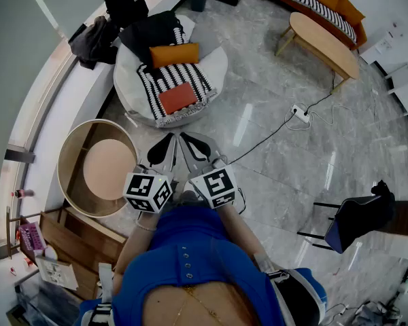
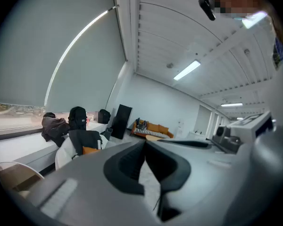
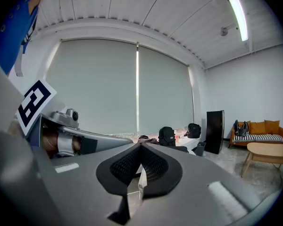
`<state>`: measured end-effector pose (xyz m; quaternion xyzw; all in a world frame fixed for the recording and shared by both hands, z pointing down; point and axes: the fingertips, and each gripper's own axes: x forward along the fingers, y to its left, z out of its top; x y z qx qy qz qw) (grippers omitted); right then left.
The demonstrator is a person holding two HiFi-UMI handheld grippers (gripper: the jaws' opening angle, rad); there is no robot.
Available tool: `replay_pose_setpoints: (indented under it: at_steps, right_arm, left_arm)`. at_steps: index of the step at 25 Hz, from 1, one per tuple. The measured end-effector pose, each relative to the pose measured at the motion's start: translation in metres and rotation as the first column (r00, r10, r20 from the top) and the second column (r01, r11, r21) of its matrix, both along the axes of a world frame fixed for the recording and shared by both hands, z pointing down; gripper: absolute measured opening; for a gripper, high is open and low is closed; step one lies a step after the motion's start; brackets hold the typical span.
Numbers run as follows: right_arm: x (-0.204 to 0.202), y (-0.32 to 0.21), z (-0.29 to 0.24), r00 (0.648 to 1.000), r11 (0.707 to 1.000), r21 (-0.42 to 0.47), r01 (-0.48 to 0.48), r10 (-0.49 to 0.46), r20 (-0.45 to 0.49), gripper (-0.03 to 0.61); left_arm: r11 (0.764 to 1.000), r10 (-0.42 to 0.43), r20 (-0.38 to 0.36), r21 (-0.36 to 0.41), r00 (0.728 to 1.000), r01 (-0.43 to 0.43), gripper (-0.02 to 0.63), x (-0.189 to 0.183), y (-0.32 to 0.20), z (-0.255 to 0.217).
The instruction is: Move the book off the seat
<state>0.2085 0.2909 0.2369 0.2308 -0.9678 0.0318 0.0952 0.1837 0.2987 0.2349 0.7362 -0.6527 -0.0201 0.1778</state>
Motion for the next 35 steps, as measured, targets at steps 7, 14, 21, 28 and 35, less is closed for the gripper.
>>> replay_pose_setpoints:
  at_steps: [7,14,21,28,35]
  right_arm:
    - [0.009,-0.014,-0.001,1.000,1.000,-0.012,-0.012,0.013,0.027,0.002]
    - [0.024,-0.035,0.008,0.999,0.999,-0.026,-0.034,0.034,0.006,0.002]
    - [0.008,-0.074,0.024,0.997,0.997,-0.042,-0.070,0.069,-0.026,0.002]
    - [-0.035,-0.159,0.039,0.989,0.988,-0.045,-0.145,0.144,-0.025,0.002]
    - [-0.114,-0.257,0.032,0.982,0.981,-0.045,-0.189,0.188,-0.022,0.002]
  left_arm:
    - [1.000,-0.010,-0.019,0.010,1.000,0.010,0.003,0.003,-0.008,-0.001]
    - [1.000,-0.015,-0.048,-0.022,0.999,0.014,0.003,0.002,-0.015,0.013]
    - [0.998,-0.032,-0.071,-0.064,0.997,0.027,0.003,-0.037,-0.049,0.034]
    - [0.997,0.003,-0.082,-0.074,0.997,-0.009,0.003,-0.097,-0.134,0.055]
    - [0.994,0.079,-0.073,-0.065,0.994,-0.084,0.003,-0.168,-0.234,0.044]
